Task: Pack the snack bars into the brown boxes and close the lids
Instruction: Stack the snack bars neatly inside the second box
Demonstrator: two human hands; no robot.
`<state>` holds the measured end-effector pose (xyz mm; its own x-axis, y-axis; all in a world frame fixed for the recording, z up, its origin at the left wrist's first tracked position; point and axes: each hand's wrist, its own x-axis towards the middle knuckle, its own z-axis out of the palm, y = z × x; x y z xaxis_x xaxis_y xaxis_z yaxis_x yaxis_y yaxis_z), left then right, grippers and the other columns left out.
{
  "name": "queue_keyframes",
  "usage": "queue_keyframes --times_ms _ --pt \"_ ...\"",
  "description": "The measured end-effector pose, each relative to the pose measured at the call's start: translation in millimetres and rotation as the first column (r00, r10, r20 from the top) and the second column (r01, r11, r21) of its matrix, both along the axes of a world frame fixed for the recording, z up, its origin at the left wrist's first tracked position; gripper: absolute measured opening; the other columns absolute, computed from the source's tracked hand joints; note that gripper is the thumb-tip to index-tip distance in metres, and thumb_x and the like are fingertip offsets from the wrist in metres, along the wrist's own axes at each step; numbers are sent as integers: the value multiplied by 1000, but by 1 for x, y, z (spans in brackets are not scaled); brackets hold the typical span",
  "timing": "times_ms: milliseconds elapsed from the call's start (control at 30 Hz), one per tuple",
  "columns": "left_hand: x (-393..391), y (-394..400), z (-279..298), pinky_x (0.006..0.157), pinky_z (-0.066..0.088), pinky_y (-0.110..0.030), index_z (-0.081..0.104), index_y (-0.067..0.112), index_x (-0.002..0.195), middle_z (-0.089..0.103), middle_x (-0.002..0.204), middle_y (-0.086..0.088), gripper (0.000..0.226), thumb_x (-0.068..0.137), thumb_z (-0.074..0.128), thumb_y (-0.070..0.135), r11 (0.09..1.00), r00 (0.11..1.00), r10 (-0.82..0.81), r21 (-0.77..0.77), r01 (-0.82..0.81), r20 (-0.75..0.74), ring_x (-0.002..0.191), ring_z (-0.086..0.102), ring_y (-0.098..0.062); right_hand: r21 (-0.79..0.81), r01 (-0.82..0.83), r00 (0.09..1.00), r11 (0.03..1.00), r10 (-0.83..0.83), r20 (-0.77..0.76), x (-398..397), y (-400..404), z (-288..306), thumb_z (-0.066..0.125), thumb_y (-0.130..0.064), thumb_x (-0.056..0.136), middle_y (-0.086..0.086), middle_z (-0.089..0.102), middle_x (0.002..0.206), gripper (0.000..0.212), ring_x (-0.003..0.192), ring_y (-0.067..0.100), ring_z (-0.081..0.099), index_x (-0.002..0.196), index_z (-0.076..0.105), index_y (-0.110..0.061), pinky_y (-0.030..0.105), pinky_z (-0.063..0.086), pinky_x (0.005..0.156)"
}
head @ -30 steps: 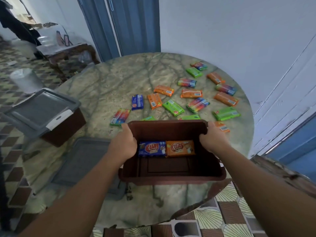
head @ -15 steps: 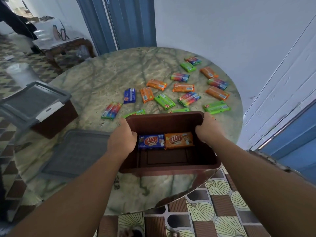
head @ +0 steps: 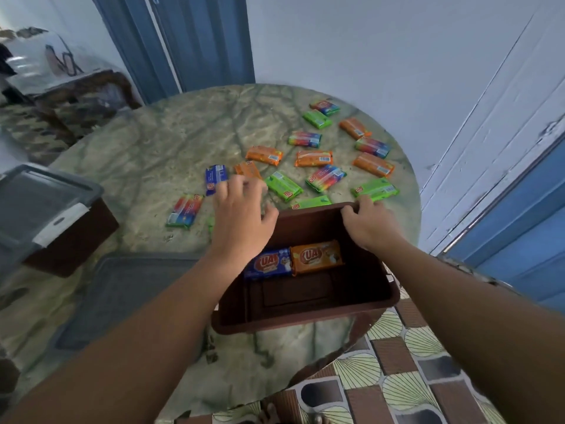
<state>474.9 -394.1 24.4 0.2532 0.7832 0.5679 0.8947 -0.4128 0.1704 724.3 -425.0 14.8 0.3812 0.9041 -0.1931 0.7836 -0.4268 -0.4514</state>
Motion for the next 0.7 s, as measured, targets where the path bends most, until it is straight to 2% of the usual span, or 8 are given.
queue_keyframes --times_ms 67,133,267,333,400,500,567,700 --pt "12 24 11 81 47 -41 64 17 93 60 92 -1 14 92 56 29 990 992 -93 -96 101 86 89 54 -24 32 -51 999 998 51 17 1 8 10 33 -37 104 25 55 128 42 120 42 53 127 55 -9 45 42 95" --pt "23 44 16 71 52 -46 62 19 86 62 81 3 13 93 58 29 949 980 -106 -278 151 168 78 59 -21 47 -107 994 993 106 25 6 17 18 31 -29 107 23 61 119 37 113 40 57 109 61 -6 41 44 87" --pt "41 74 15 69 55 -46 65 27 83 68 75 1 10 92 66 32 837 990 -78 -530 131 121 71 66 -22 28 -134 990 991 135 -35 23 41 18 35 -36 107 13 66 102 37 105 36 61 92 61 -13 37 44 82" --pt "50 86 10 73 57 -47 64 30 82 68 76 2 11 92 67 34 790 993 -90 -601 122 83 72 67 -20 -51 -209 976 977 206 -68 32 55 17 41 -30 107 11 67 105 35 108 34 62 99 67 -9 34 43 81" --pt "57 98 1 76 58 -47 64 32 83 68 81 6 11 93 67 35 743 994 -95 -661 104 49 74 67 -18 -99 -279 957 955 268 -111 41 69 13 45 -23 107 12 68 121 33 118 31 59 117 71 -5 32 43 89" --pt "69 114 -11 81 57 -41 66 31 93 68 96 5 3 93 69 31 656 995 -96 -752 59 -5 82 65 -14 -150 -333 941 931 318 -111 55 90 2 53 -23 103 5 65 136 30 124 26 58 127 71 -19 30 43 98" --pt "80 123 -17 81 53 -36 68 27 104 66 110 3 10 94 70 28 622 993 -97 -783 8 -67 93 63 -16 -200 -387 922 900 383 -57 65 103 -8 61 -24 99 4 66 136 32 121 26 61 130 68 -26 31 45 98" --pt "100 134 -32 82 52 -36 64 27 115 65 119 1 29 90 78 34 537 988 -116 -843 -23 -101 99 63 -20 -426 -559 788 711 615 -6 76 115 -23 86 -32 80 7 60 138 69 125 29 56 141 55 -27 33 46 101"
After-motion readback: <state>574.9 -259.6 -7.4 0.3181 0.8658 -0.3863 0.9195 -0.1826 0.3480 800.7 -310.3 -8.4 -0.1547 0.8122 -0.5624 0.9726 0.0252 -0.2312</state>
